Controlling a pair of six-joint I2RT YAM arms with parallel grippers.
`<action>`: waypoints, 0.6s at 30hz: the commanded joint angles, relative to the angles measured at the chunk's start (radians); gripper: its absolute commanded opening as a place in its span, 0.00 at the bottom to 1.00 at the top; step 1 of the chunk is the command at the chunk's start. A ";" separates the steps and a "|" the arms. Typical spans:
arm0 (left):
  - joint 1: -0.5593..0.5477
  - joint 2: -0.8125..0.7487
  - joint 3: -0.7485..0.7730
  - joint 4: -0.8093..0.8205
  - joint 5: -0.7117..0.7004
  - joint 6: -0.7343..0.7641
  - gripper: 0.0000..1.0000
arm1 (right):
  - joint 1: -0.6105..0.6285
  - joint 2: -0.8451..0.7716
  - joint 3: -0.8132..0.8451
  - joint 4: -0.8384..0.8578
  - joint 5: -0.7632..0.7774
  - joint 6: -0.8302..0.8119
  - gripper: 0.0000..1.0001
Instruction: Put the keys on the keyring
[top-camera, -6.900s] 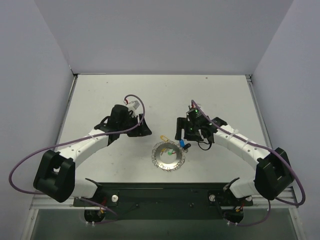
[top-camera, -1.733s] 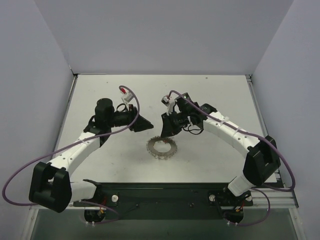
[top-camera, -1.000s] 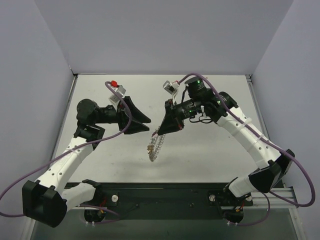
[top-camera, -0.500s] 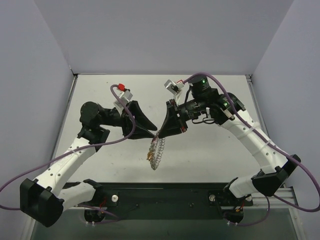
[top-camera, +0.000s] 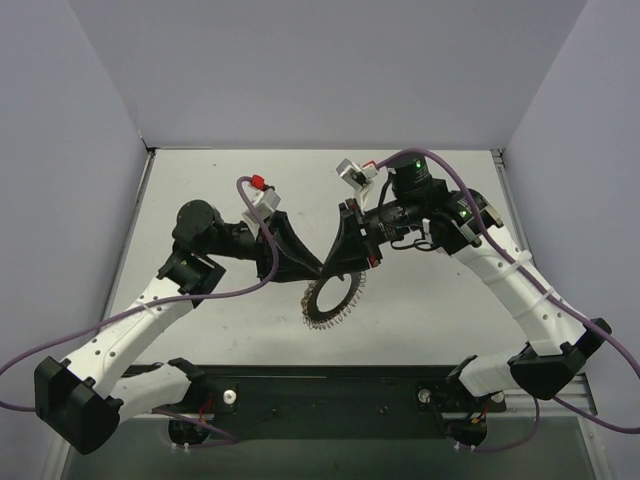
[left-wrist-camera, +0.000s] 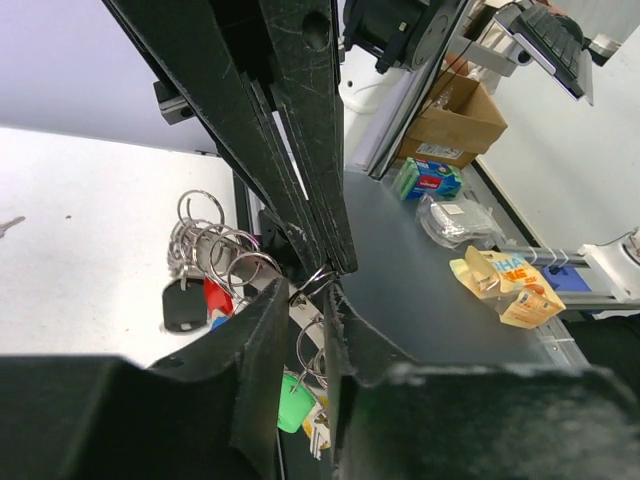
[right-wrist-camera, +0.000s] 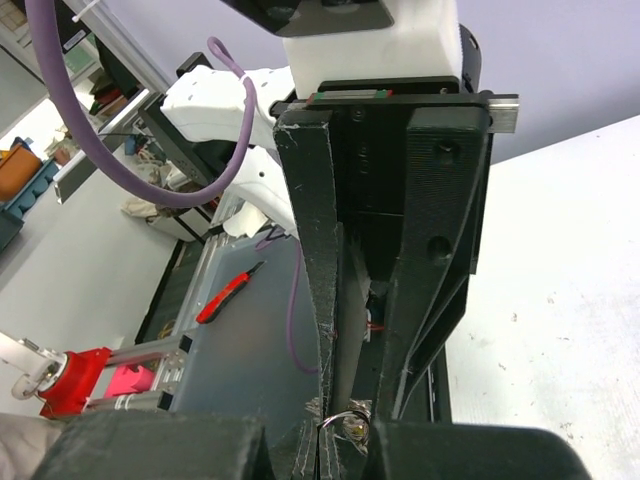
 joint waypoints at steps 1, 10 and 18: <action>-0.014 -0.025 0.048 -0.055 -0.038 0.064 0.26 | 0.006 -0.044 0.025 0.043 -0.044 0.001 0.00; -0.039 -0.036 0.054 -0.047 -0.059 0.057 0.00 | 0.006 -0.058 0.003 0.051 0.026 0.027 0.00; -0.039 -0.067 0.042 -0.064 -0.102 0.067 0.00 | 0.006 -0.076 -0.018 0.067 0.157 0.050 0.25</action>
